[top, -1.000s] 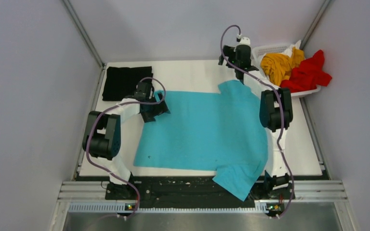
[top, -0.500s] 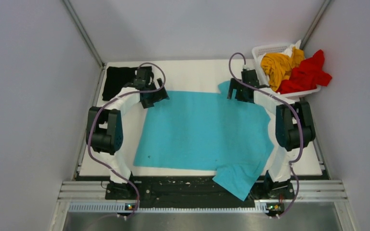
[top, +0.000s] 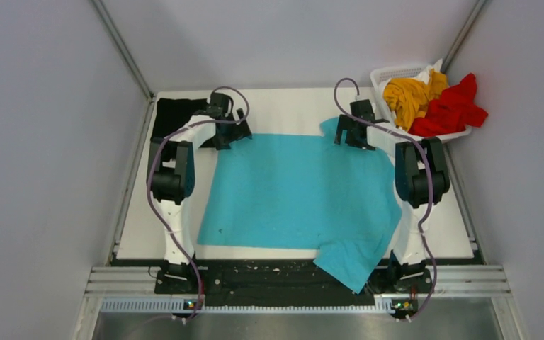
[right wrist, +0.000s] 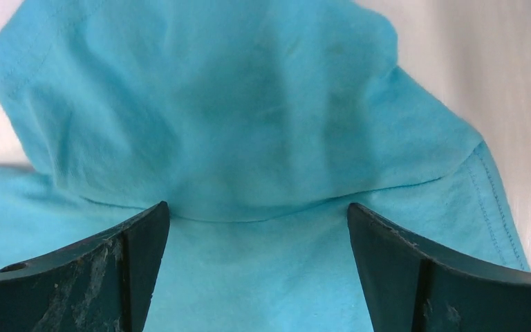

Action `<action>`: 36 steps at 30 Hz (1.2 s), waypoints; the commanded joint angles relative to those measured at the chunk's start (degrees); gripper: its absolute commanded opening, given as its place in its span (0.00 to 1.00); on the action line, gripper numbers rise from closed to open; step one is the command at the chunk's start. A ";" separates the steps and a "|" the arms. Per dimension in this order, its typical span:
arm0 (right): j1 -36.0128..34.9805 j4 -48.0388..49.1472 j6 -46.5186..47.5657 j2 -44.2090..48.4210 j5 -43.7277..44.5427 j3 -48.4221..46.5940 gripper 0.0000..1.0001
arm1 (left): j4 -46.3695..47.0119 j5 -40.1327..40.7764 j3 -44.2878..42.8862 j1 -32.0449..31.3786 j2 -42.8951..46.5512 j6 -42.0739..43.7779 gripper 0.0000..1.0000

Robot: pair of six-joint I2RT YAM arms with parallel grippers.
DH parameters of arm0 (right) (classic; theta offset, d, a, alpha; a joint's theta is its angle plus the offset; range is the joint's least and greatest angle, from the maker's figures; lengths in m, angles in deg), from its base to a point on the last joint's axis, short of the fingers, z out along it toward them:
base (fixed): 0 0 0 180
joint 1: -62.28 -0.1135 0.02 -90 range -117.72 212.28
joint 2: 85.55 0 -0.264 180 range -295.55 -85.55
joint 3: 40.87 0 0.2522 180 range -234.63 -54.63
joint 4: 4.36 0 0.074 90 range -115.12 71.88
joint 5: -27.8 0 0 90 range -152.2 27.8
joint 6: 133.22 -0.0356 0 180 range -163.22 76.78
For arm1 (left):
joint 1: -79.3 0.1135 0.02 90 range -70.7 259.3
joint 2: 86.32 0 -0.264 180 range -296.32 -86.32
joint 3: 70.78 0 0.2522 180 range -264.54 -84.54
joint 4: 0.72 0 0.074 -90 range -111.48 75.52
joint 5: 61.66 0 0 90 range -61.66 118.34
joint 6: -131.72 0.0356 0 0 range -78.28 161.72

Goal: Fold and stack the t-shirts
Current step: Flatten out the tshirt

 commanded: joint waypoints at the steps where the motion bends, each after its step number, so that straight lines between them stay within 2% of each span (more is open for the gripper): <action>1: 1.55 -1.60 -0.17 -6.41 0.99 -7.09 0.99 | -1.63 -0.25 -6.17 1.71 -5.54 0.59 0.99; 7: 2.60 -3.45 1.46 -13.18 1.05 -16.84 0.99 | -0.27 -2.10 -14.01 3.36 -12.28 1.36 0.99; 14: 3.69 -5.81 4.10 -19.76 -1.29 -29.36 0.99 | -2.23 -5.61 -28.90 4.70 -21.59 1.74 0.99; 20: 3.63 -6.20 7.01 -20.33 -3.87 -34.26 0.99 | -2.98 -9.10 -39.44 4.97 -25.35 1.72 0.99; 25: 3.62 -7.41 9.51 -16.29 -6.91 -36.37 0.99 | -1.27 -10.60 -39.76 4.88 -20.09 2.04 0.99; 30: 2.29 -8.97 13.02 -8.86 -8.26 -35.08 0.99 | -1.65 -9.99 -37.24 4.17 -10.71 3.59 0.99; 33: 0.25 -8.88 14.33 -2.67 -8.69 -30.48 0.99 | -2.55 -8.67 -32.11 3.22 -3.16 4.88 0.99; 36: -1.89 -7.45 14.32 3.82 -8.20 -22.92 0.99 | -3.27 -5.17 -22.18 2.57 5.68 5.16 0.99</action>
